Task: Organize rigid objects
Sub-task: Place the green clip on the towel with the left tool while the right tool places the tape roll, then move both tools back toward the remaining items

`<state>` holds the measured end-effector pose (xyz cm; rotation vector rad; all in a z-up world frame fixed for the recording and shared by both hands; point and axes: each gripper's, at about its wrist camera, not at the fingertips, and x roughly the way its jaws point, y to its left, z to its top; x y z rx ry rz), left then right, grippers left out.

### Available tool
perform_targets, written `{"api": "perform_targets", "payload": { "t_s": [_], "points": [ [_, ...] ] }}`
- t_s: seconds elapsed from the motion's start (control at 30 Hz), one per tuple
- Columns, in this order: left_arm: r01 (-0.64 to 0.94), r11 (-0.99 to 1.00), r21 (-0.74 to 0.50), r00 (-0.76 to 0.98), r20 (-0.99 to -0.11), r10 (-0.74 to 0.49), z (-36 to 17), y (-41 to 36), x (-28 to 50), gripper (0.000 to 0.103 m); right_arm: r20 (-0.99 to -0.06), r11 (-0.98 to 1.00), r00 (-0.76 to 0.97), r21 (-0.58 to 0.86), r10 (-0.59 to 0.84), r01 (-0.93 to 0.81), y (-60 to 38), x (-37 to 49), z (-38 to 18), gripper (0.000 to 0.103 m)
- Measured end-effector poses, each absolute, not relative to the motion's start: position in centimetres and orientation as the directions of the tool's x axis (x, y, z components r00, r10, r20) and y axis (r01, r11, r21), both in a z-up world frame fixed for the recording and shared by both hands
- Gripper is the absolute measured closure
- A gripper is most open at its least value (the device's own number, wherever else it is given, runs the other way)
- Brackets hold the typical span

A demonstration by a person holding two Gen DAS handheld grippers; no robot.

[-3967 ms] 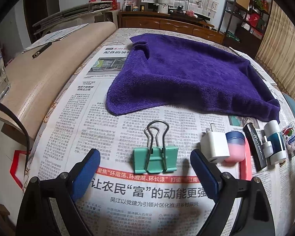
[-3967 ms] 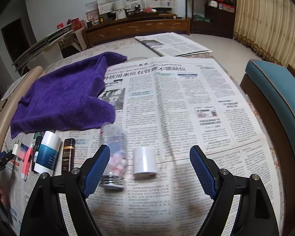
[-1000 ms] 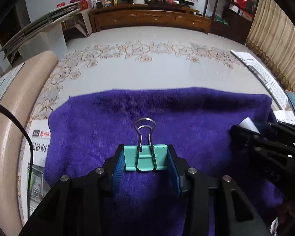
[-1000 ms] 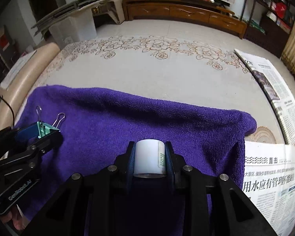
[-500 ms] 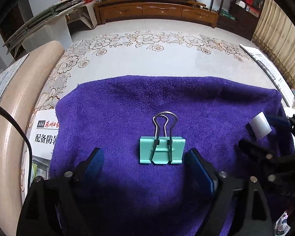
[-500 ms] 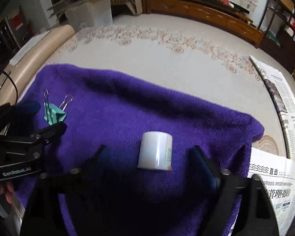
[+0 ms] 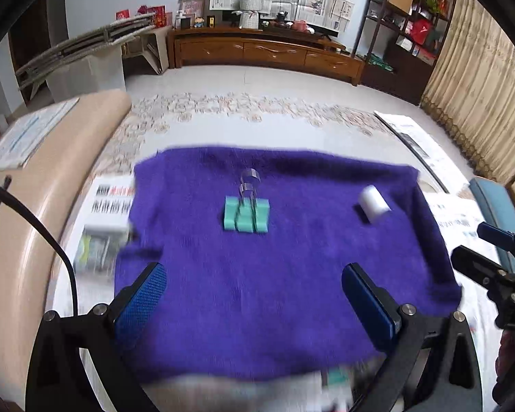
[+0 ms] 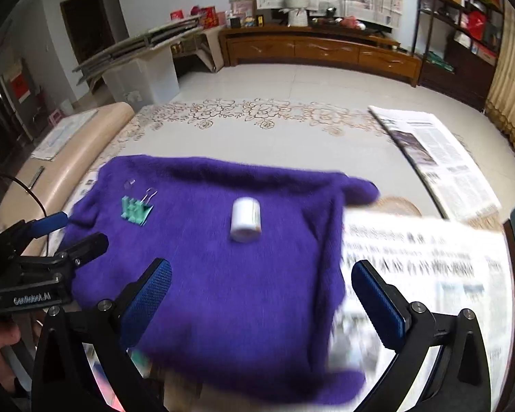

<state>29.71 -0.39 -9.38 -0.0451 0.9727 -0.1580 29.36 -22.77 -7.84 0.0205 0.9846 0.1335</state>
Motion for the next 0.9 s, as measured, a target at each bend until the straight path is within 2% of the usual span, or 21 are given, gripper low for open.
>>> {"api": "perform_targets", "payload": {
  "t_s": [0.43,0.53,0.67,0.9],
  "points": [
    [0.091,0.991,-0.097,0.533,-0.836,-0.131,-12.4,2.6,19.9,0.000,-0.808,0.990,0.585,0.124,0.066,0.060,-28.2,16.4,-7.1,0.000],
    [0.124,0.989,-0.080,0.531,-0.837,-0.134,-13.2,2.6,18.7,0.000,-0.792,0.983,0.607,0.156,0.065,0.098,-29.0,15.0,-6.9,0.000],
    [0.178,0.984,0.025,0.542,-0.837,-0.076,-14.8,1.8,17.3,0.001,-0.783,0.984,0.621,0.137,0.037,0.115,-29.1,14.7,-6.6,0.000],
    [0.135,0.991,0.005,0.544,-0.836,-0.070,-15.8,1.8,17.5,0.003,-0.788,0.977,0.613,0.169,0.056,0.128,-29.5,14.5,-7.1,0.000]
  ]
}}
